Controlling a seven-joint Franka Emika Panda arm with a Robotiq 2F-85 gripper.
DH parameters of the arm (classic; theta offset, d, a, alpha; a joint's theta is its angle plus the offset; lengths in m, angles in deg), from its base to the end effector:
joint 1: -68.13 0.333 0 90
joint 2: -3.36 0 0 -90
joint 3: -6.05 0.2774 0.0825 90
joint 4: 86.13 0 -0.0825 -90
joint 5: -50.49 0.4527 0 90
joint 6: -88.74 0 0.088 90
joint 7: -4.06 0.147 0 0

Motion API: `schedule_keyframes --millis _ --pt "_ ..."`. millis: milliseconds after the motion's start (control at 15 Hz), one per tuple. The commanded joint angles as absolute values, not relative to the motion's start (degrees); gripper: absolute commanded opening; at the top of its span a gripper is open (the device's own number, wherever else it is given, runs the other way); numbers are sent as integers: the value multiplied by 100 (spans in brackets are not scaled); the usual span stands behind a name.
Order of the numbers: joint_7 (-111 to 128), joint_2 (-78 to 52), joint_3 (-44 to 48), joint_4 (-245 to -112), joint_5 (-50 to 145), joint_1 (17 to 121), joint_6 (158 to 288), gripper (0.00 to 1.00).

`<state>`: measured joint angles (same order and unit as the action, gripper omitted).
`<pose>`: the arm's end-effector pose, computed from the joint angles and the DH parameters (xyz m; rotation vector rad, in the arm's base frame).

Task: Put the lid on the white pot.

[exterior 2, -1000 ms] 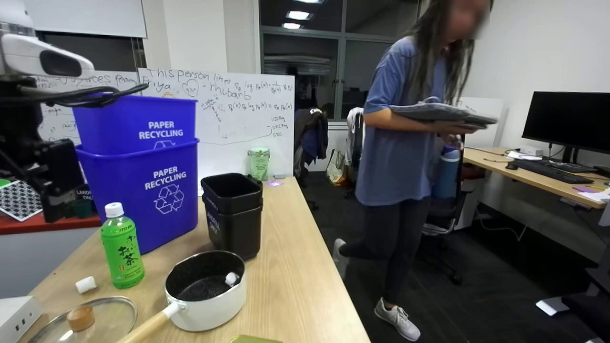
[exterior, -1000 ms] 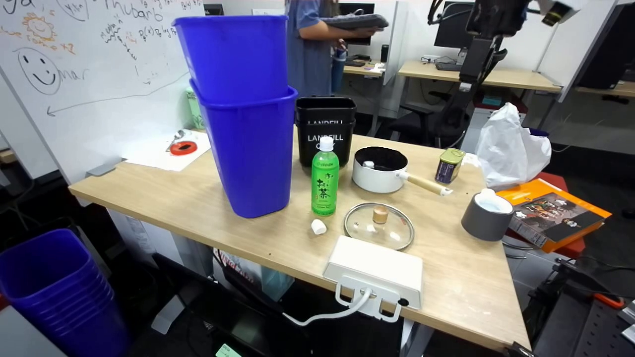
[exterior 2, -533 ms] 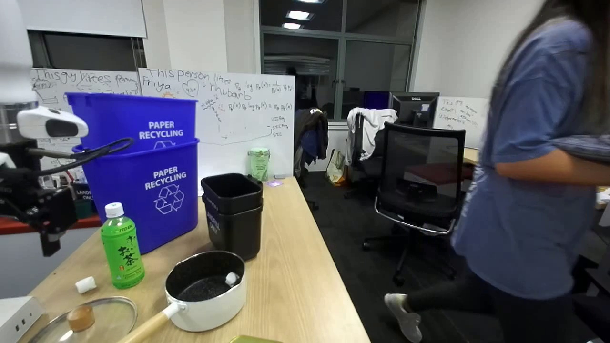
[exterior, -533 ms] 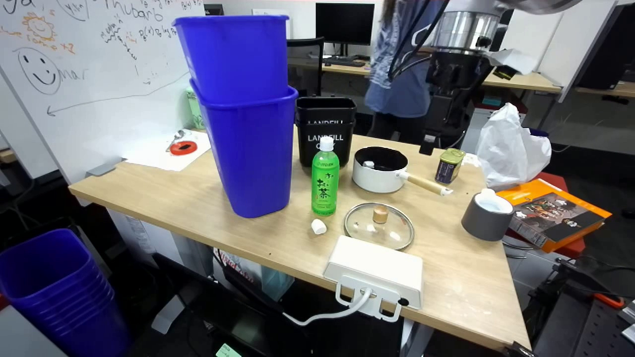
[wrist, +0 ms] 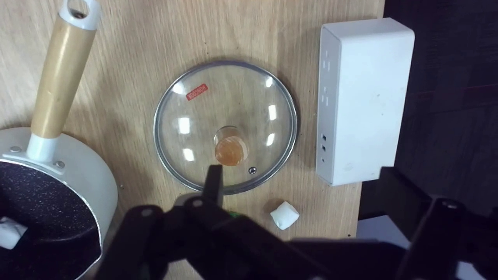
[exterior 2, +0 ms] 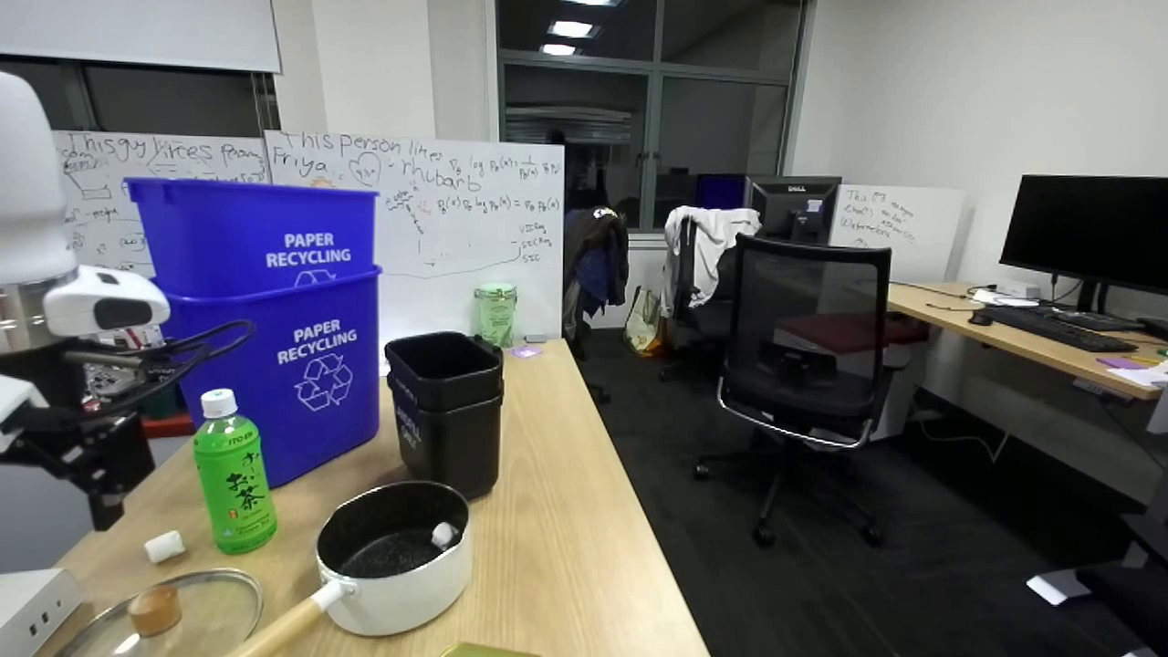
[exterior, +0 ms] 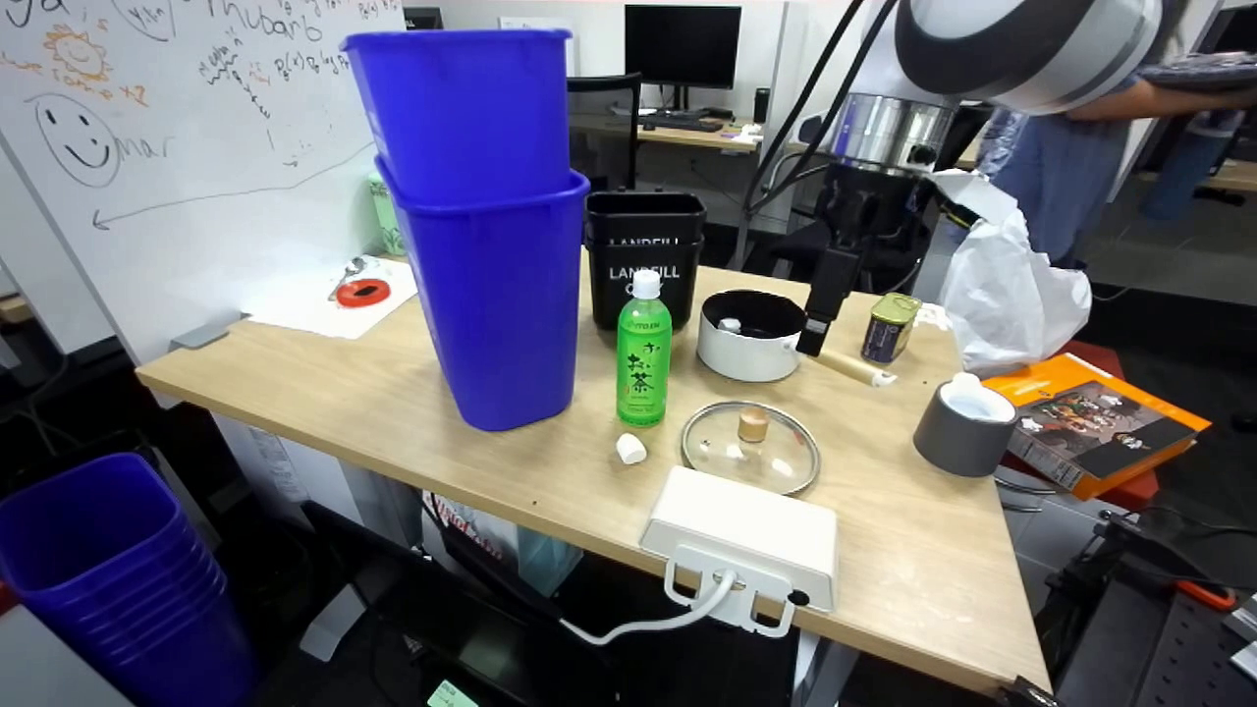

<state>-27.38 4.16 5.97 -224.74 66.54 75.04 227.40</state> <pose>0.5300 0.0721 0.1866 -2.8842 -0.6729 -0.0803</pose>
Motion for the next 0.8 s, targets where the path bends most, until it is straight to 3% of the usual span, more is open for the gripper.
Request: schedule_keyframes --millis 0,733 --pt "-2732 424 715 -22468 6653 7385 22734 100" --pt "-2883 -216 868 -22542 6385 7371 23771 100"
